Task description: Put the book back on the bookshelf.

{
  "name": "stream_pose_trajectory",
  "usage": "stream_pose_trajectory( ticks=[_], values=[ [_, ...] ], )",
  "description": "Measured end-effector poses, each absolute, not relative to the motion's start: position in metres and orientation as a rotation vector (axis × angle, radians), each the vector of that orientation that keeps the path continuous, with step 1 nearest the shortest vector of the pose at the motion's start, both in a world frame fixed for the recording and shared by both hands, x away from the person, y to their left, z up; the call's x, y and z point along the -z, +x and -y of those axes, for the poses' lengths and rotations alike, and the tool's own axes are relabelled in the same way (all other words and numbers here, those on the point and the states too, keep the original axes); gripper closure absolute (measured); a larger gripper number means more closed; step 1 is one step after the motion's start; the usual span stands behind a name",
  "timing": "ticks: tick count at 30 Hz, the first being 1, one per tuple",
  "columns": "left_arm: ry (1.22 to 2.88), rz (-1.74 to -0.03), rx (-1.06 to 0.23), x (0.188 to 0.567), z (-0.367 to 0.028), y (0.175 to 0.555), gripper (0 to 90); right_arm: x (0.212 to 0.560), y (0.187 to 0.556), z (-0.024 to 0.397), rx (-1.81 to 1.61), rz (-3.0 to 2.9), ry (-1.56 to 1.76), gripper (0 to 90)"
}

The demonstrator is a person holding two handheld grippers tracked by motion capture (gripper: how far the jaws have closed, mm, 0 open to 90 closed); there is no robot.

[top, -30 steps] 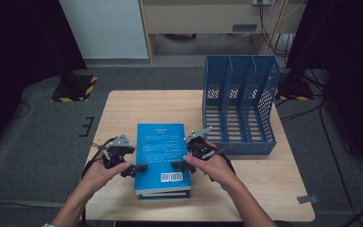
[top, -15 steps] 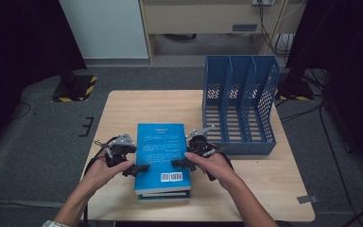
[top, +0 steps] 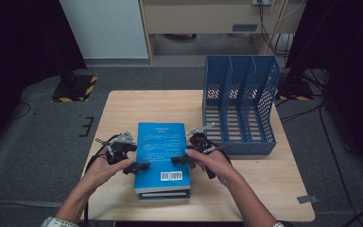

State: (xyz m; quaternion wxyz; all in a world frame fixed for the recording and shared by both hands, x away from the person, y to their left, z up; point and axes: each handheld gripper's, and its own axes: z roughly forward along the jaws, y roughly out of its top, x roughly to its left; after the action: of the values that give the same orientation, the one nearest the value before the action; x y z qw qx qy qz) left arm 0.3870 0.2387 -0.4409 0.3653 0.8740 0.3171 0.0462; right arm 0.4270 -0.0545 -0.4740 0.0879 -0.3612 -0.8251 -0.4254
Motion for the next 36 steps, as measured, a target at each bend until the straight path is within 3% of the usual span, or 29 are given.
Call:
stream_pose_trajectory(
  ticks=[16, 24, 30, 36],
  values=[
    [2.225, -0.803, -0.116, 0.443, -0.242, 0.389, 2.2, 0.482, 0.433, 0.053, 1.291, 2.367, -1.082, 0.0],
    [2.175, -0.859, -0.021, 0.451, -0.247, 0.396, 0.0, 0.483, 0.433, 0.055, 1.312, 2.361, -1.069, 0.2],
    [2.174, -0.852, -0.029, 0.451, -0.247, 0.396, 0.2, 0.482, 0.433, 0.054, 1.308, 2.367, -1.075, 0.6],
    [2.169, -0.844, -0.055, 0.448, -0.249, 0.394, 6.3, 0.470, 0.430, 0.052, 1.298, 2.430, -1.075, 4.6]
  ],
)
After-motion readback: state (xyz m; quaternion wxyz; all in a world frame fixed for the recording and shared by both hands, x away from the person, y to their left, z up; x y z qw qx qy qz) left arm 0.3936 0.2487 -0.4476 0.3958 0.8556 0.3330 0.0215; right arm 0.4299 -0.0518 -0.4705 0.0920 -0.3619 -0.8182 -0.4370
